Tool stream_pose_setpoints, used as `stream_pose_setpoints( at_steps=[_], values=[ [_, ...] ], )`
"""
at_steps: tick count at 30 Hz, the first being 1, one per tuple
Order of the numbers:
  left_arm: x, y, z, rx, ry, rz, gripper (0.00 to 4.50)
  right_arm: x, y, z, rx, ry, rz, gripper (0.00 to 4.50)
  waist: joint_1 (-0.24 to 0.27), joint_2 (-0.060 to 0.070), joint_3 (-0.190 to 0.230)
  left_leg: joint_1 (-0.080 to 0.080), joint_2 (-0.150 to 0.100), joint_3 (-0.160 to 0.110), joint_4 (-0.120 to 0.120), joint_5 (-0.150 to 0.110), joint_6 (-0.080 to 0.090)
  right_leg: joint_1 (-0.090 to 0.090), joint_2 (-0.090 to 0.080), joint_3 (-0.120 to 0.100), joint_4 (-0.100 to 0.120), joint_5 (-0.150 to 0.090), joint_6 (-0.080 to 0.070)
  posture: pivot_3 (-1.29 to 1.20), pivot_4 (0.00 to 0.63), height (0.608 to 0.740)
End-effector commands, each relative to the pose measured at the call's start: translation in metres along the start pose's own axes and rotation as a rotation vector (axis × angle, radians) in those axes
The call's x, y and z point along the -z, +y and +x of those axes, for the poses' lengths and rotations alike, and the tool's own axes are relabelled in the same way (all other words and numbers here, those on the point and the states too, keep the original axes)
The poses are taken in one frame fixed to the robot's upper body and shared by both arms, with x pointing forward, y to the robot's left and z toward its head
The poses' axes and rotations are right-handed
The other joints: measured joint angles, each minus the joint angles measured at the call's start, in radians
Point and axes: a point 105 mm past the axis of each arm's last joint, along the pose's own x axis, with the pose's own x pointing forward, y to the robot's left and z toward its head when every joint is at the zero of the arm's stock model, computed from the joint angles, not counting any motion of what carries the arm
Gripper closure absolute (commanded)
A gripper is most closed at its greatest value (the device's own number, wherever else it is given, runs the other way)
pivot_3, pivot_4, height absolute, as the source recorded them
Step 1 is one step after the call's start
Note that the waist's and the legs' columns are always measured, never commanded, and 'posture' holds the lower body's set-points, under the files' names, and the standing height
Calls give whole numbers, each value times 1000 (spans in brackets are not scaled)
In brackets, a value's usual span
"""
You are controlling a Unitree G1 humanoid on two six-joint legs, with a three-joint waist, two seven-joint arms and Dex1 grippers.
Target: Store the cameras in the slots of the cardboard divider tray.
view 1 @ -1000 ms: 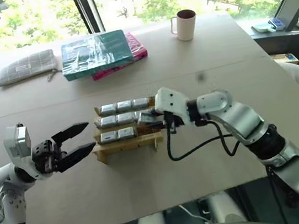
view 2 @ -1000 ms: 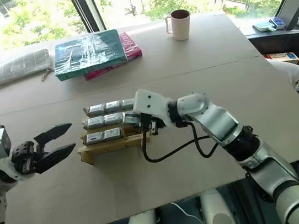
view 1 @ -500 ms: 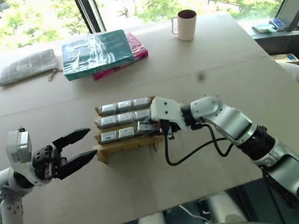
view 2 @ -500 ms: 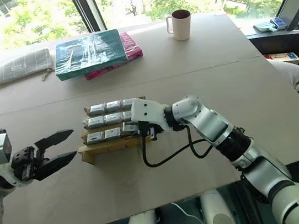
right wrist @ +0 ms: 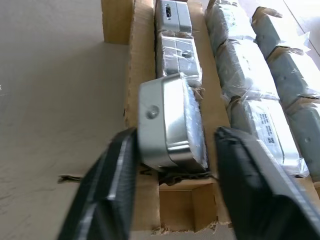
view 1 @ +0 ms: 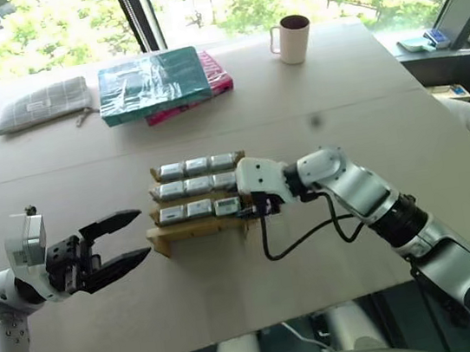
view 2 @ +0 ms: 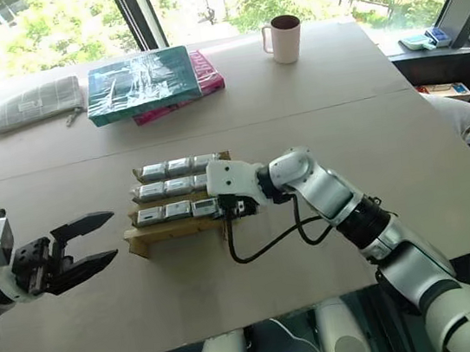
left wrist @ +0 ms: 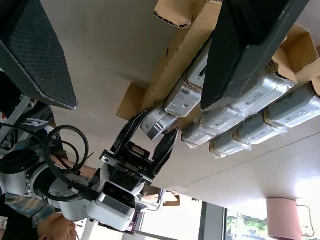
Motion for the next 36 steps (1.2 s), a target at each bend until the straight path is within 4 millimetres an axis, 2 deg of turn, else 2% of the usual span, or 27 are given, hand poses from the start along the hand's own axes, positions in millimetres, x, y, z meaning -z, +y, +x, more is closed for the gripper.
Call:
stream_pose_setpoints(
  at_steps=[1, 4, 5, 7, 9, 11, 14, 19, 25, 32, 36],
  values=[
    [-15, -5, 11, 10, -50, 37, 385, -48, -6, -31, 82, -197, -40, 684, 0, 0, 0, 0, 0, 0, 0, 0, 0, 0, 0, 0, 0, 0, 0, 0, 150, 740],
    [-17, 0, 13, -66, -93, 12, 385, -58, -6, -62, 192, -254, -39, 684, 10, 0, 0, -1, 0, 0, 0, 0, 0, 0, -1, 0, 0, 0, 0, 0, 150, 740],
    [-13, -2, 12, -69, -84, 7, 385, -56, -3, -75, 237, -263, -7, 175, 12, 0, 0, -1, 0, 0, 0, 0, 0, 0, -1, 0, -1, 0, 0, 0, 150, 740],
    [-7, -6, 11, -77, -72, -2, 385, -49, 8, -91, 302, -245, 30, 47, 18, -1, -1, 0, 0, 0, 0, 0, 0, 1, -1, 0, -1, 0, 0, 0, 150, 740],
    [-4, -6, 11, -80, -68, -16, 385, -40, 17, -95, 350, -212, 79, 47, 21, -1, -1, 0, 0, 1, -1, 0, 0, 1, -1, 0, -2, 0, 0, 0, 150, 740],
    [-1, -5, 12, -75, -62, -26, 385, -36, 24, -92, 356, -200, 115, 47, 19, -1, 0, 1, 0, 0, -1, 0, 0, 0, 0, 0, -1, 0, 0, 0, 150, 740],
    [2, -1, 13, -57, -50, -38, 385, -35, 17, -84, 353, -191, 114, 47, 15, 0, 0, 4, 0, 1, 0, 0, 0, 1, 0, 1, 1, 1, -2, 0, 150, 740],
    [-1, 4, 14, -28, -34, -29, 385, -17, 3, -62, 283, -73, -66, 47, 16, 0, 0, 11, 0, 1, 0, 0, -1, 5, -1, 0, 0, 2, -3, 0, 150, 740],
    [-5, 3, 7, -32, -12, -27, 385, -16, 6, -32, 139, -63, -195, 47, 13, 0, 0, 8, 0, 2, -6, 0, 0, 4, -1, 1, -3, 2, -3, 0, 150, 740],
    [-3, -7, -1, -54, 5, -37, 385, -22, 2, -21, 99, -103, -200, 47, 16, 0, 0, 8, 0, 2, -11, 0, 0, 3, 0, 1, -5, 0, -2, 0, 150, 740],
    [-2, -11, 0, -61, 4, -41, 385, -19, -6, -18, 125, -87, -195, 47, 20, 0, 0, 11, 0, 2, -9, 0, 0, 4, -1, 1, -4, 0, -2, 0, 150, 740]
  ],
)
